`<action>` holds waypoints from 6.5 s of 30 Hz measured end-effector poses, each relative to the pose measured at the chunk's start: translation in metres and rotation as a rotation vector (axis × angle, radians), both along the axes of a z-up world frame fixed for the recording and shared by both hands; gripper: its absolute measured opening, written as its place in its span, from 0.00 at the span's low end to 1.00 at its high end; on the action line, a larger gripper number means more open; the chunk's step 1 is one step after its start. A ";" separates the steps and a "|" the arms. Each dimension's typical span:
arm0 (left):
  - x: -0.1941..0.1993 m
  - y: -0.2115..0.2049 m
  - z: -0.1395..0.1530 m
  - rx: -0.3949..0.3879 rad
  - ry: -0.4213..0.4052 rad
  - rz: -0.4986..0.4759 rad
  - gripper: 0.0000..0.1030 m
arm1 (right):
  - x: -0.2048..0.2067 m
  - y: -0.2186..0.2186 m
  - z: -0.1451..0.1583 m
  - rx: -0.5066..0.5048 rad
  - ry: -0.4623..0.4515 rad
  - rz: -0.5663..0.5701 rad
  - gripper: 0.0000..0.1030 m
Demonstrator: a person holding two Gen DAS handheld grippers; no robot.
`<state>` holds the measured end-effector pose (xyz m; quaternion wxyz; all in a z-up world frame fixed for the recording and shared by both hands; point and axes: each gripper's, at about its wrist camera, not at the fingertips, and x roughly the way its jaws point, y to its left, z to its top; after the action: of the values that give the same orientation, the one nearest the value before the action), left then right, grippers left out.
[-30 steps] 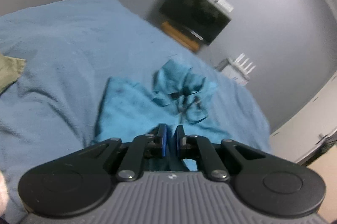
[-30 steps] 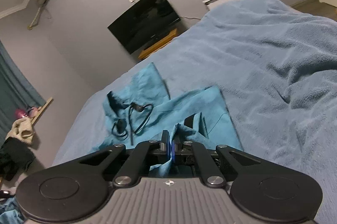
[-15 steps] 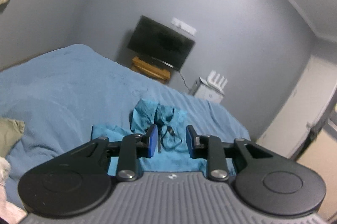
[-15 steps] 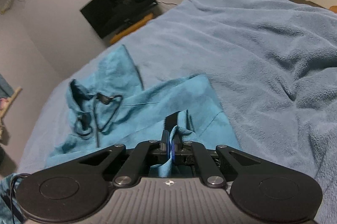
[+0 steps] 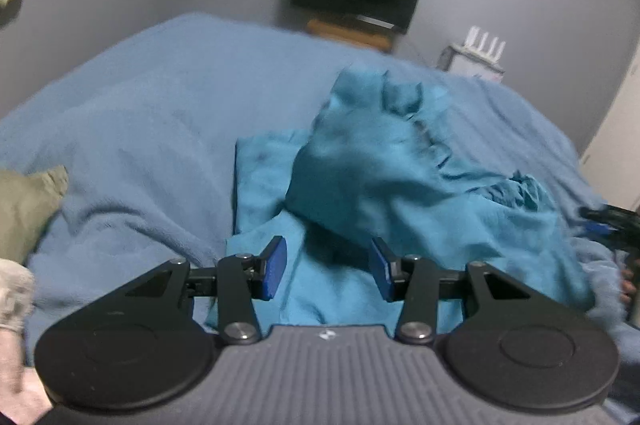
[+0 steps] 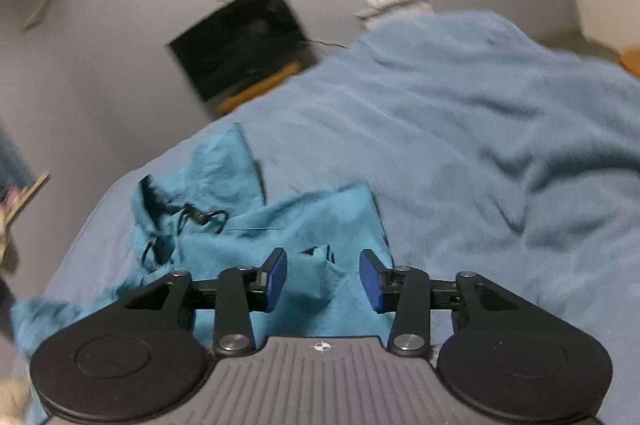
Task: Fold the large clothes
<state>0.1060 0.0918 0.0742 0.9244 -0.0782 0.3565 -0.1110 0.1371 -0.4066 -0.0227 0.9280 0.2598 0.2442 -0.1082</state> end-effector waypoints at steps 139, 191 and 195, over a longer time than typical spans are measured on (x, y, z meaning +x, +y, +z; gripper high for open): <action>-0.034 -0.037 -0.113 -0.156 0.206 0.127 0.57 | -0.124 0.021 -0.076 0.220 0.158 0.076 0.80; 0.009 0.021 -0.162 -0.542 0.119 0.439 0.18 | -0.068 0.001 -0.115 0.283 -0.018 0.013 0.14; 0.007 0.008 -0.147 -0.487 0.117 0.379 0.09 | -0.083 -0.002 -0.089 0.238 -0.090 -0.024 0.08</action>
<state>0.1135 0.0997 -0.0730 0.8607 -0.3684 0.3512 -0.0143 0.0544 -0.4083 -0.1114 0.8992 0.3756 0.2103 -0.0779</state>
